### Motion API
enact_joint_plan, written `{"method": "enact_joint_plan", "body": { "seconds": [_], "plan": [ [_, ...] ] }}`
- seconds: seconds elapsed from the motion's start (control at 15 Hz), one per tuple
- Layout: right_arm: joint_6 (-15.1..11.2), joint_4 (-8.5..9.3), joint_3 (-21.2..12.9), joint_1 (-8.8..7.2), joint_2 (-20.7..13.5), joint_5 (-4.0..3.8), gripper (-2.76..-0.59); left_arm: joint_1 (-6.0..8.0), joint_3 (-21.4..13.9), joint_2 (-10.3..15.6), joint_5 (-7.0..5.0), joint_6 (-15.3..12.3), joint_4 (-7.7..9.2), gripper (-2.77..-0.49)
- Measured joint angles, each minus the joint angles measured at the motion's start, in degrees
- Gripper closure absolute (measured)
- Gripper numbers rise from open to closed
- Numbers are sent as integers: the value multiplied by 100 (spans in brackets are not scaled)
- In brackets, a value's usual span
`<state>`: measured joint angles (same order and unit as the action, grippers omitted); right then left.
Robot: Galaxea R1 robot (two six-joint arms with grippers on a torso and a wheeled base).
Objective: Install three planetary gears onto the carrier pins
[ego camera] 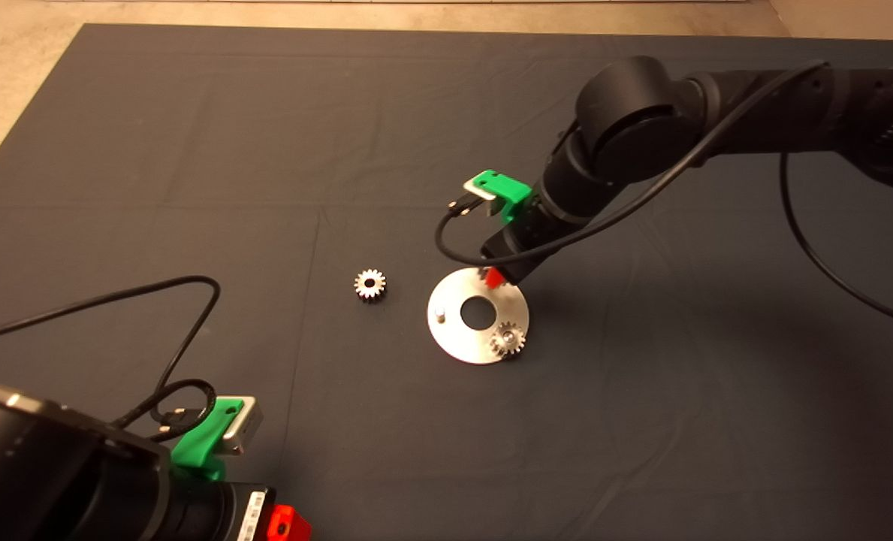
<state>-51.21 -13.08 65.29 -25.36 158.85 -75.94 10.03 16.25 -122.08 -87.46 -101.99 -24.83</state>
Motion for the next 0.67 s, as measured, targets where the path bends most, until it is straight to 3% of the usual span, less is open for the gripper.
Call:
{"method": "enact_joint_plan", "body": {
  "seconds": [0.07, 0.33, 0.53, 0.67],
  "plan": [
    [0, 0, 2, 2, 14, 22, -89, 0, 0, 2, 1, 0, 1, -277],
    [0, -38, 39, 12, -77, -80, -89, 2, 0, 6, 0, 0, 0, -277],
    [15, -266, 85, 30, -75, -85, -89, 2, 0, 16, 0, 0, 0, -277],
    [17, -368, 116, 88, -91, -142, -89, 2, 0, 17, 0, 0, 0, -277]
  ]
}}
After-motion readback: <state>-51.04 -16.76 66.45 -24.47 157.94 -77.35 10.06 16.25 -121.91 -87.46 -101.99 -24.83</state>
